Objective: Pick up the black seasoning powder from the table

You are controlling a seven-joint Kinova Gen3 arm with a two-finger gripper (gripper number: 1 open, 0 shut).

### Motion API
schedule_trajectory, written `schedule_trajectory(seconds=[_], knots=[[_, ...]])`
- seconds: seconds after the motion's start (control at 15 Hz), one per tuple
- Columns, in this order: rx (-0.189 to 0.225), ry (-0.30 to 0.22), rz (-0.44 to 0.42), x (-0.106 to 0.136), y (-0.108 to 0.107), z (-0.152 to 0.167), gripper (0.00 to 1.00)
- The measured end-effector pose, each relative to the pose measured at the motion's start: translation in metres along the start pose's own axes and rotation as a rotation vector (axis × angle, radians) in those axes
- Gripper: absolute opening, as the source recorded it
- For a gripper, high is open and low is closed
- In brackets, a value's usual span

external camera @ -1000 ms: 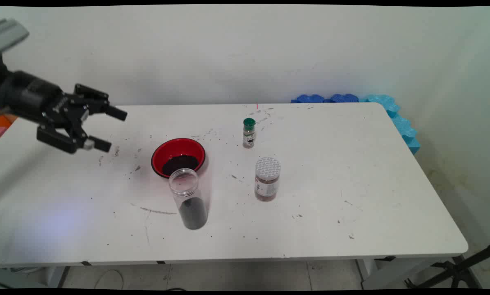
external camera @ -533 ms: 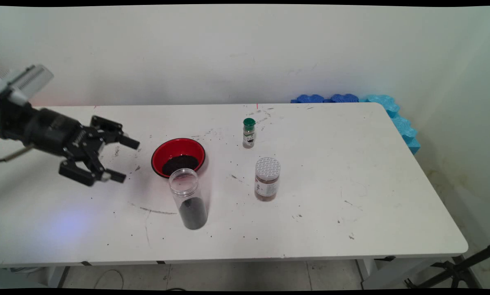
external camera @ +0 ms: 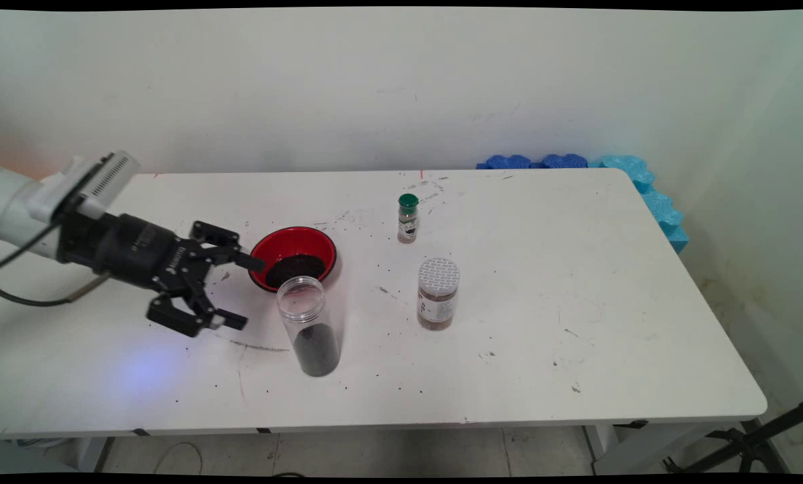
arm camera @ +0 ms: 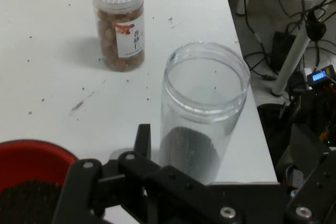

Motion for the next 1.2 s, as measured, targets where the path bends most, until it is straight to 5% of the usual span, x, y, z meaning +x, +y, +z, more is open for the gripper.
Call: schedule_trajectory(seconds=[0.47, 1.2], knots=[[-0.027, 0.002, 0.028, 0.004, -0.002, 0.039, 1.0], [-0.007, -0.04, 0.071, 0.003, -0.01, 0.072, 1.0]])
